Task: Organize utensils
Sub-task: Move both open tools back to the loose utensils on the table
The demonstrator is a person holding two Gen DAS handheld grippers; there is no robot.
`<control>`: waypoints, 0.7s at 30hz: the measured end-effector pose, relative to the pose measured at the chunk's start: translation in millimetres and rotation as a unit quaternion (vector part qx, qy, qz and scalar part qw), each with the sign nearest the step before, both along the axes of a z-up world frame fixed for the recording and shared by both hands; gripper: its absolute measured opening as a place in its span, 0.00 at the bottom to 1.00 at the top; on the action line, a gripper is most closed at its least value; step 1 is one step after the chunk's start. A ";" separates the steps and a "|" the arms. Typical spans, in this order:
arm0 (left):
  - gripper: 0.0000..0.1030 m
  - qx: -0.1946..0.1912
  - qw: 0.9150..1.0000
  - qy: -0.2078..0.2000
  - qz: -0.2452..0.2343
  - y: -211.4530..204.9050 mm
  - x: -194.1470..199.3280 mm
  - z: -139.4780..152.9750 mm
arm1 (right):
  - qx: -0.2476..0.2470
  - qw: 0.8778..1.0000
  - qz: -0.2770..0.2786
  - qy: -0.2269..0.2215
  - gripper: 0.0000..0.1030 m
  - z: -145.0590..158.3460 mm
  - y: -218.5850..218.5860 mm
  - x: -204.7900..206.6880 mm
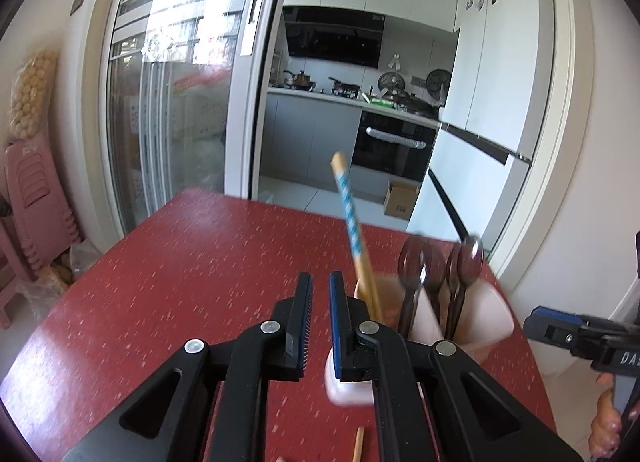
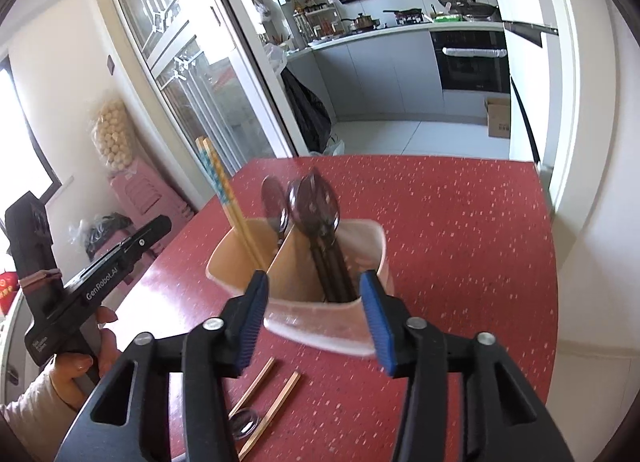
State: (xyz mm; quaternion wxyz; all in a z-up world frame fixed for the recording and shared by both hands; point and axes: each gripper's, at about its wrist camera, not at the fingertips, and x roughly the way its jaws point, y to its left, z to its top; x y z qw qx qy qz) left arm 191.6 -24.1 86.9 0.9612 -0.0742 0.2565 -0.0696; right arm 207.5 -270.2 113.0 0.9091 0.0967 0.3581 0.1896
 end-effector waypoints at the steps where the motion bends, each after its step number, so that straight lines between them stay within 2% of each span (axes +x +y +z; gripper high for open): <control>1: 0.37 0.001 1.000 0.006 -0.002 1.1 -5.4 -2.4 | -0.001 1.000 0.002 0.004 0.60 -1.3 2.2 -4.1; 3: 0.87 0.007 1.000 0.019 -0.003 4.2 -16.4 -8.9 | -0.003 1.000 0.007 0.012 0.64 -4.8 6.6 -11.9; 4: 1.00 0.008 1.000 0.022 0.005 6.6 -24.4 -11.7 | -0.005 1.000 0.009 0.016 0.66 -7.1 8.8 -15.7; 6: 1.00 0.011 1.000 0.009 0.002 8.0 -42.7 -13.1 | -0.015 0.999 0.011 0.029 0.66 -14.2 13.6 -24.3; 7: 1.00 0.022 1.000 0.016 -0.002 7.5 -50.0 -15.1 | -0.021 0.999 0.012 0.037 0.67 -18.6 15.7 -28.3; 10: 1.00 0.032 0.999 0.037 -0.009 10.6 -65.8 -23.8 | -0.029 0.997 0.013 0.064 0.79 -33.7 20.4 -39.4; 12: 1.00 0.032 0.998 0.055 -0.009 15.3 -77.0 -32.9 | -0.035 0.995 0.014 0.088 0.79 -46.1 24.2 -45.4; 13: 1.00 0.029 0.998 0.061 -0.009 17.8 -81.2 -37.3 | -0.038 0.994 0.015 0.099 0.82 -52.1 26.3 -48.0; 14: 1.00 0.025 0.997 0.070 -0.009 21.1 -86.1 -42.7 | -0.039 0.993 0.015 0.108 0.90 -57.3 27.7 -49.9; 21: 1.00 0.009 0.989 0.150 -0.005 45.4 -104.9 -83.7 | -0.053 0.986 0.032 0.157 0.90 -86.0 45.3 -70.9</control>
